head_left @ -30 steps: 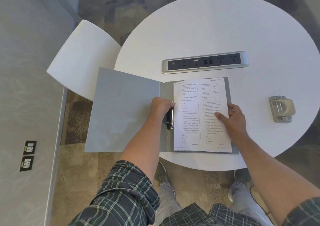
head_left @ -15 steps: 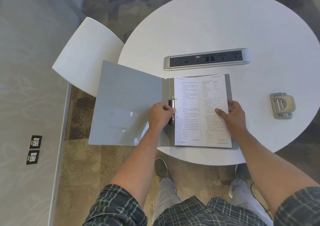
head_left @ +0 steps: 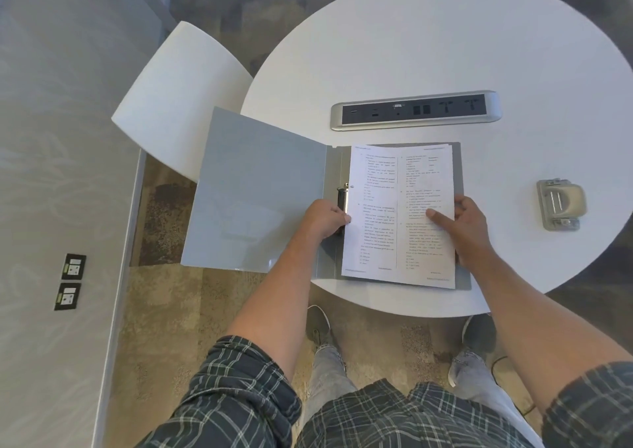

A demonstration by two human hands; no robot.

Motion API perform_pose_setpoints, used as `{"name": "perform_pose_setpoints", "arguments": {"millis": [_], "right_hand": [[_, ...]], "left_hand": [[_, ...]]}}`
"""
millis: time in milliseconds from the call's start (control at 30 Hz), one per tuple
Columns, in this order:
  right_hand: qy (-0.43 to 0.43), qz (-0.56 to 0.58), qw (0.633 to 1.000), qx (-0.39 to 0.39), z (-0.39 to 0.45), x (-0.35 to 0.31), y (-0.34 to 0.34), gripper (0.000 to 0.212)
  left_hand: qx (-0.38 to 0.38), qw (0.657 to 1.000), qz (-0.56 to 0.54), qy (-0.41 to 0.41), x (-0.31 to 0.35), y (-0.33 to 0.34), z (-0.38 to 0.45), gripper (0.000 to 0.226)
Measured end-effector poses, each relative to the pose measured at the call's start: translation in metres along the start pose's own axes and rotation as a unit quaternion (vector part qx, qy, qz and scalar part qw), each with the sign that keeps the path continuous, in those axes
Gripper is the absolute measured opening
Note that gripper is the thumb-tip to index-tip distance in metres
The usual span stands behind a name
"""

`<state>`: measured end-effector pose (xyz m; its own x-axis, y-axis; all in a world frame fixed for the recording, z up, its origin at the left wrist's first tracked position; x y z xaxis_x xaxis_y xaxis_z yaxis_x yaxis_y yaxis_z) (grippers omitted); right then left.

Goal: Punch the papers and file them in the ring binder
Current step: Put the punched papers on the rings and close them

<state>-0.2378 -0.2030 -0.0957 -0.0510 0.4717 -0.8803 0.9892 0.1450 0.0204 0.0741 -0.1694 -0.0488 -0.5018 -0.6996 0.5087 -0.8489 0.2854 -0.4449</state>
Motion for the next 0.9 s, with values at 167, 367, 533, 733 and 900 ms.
{"name": "perform_pose_setpoints", "arguments": {"millis": [167, 367, 533, 733, 900], "right_hand": [[-0.004, -0.023, 1.0, -0.013, -0.004, -0.001, 0.003, 0.074], [0.0, -0.021, 1.0, 0.011, -0.006, 0.001, -0.001, 0.065], [-0.008, -0.028, 0.999, 0.03, -0.009, -0.001, -0.002, 0.064], [-0.016, -0.036, 0.998, 0.046, -0.012, -0.002, -0.004, 0.065], [-0.02, -0.046, 0.997, 0.057, -0.015, -0.005, -0.004, 0.061]], "left_hand": [[0.0, 1.0, 0.008, -0.001, 0.0, -0.002, -0.001, 0.015], [-0.011, 1.0, -0.001, -0.005, -0.004, 0.004, 0.0, 0.022], [-0.01, 1.0, -0.027, 0.001, -0.005, 0.003, -0.001, 0.012], [-0.026, 0.997, -0.077, -0.008, -0.01, 0.005, -0.003, 0.004], [-0.025, 0.996, -0.084, -0.014, -0.008, 0.007, -0.005, 0.011]]}}
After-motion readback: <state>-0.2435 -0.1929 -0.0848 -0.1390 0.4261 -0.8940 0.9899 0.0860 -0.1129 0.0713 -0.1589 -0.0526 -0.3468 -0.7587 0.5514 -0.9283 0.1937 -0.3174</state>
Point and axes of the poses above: each hand's wrist, its own z-axis towards the middle knuckle, its own y-axis out of the palm, x = y × z, the point moved 8 cm from there along z, towards the middle knuckle, and after that the axes turned 7 degrees about -x, right-handed, at the moved point
